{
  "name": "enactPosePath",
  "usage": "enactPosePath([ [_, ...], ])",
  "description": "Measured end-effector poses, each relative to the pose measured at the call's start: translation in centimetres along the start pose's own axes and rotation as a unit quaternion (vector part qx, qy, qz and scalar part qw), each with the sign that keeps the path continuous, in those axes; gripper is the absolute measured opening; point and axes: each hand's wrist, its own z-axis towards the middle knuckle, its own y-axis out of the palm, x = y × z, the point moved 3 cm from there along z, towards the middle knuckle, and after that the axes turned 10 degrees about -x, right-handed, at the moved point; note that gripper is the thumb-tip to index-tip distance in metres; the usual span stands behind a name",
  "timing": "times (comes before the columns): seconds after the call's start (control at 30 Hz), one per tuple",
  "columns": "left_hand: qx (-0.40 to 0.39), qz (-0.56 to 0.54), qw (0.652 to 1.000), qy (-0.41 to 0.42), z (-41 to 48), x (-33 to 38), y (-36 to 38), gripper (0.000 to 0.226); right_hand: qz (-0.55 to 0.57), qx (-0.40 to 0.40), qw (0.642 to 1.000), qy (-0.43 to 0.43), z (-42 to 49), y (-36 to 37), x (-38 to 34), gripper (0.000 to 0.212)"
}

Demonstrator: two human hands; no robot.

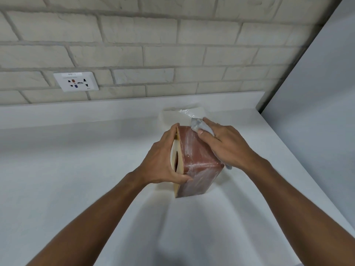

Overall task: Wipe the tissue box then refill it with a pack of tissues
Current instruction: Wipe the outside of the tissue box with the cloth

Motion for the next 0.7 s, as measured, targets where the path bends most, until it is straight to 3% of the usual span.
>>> enactPosePath([
  [0.13,0.000,0.001,1.000,0.031,-0.1,-0.1,0.0,0.142,-0.102,-0.058,0.988,-0.101,0.9,1.3,-2.0,0.041],
  [0.27,0.007,-0.006,0.999,0.037,0.0,-0.1,-0.1,0.140,-0.086,-0.073,0.993,-0.043,1.8,0.7,-1.3,0.044],
  [0.37,0.007,0.002,0.999,0.041,-0.1,-0.2,0.1,0.124,-0.139,-0.079,0.982,-0.103,1.1,1.5,-2.3,0.049],
  [0.5,0.021,0.007,0.999,0.030,0.2,-0.5,0.1,0.123,-0.148,-0.055,0.983,-0.096,1.9,0.7,-2.1,0.036],
  [0.7,0.035,0.017,0.998,0.044,0.2,-0.6,0.0,0.110,-0.199,-0.007,0.975,-0.102,2.6,1.4,-3.0,0.034],
])
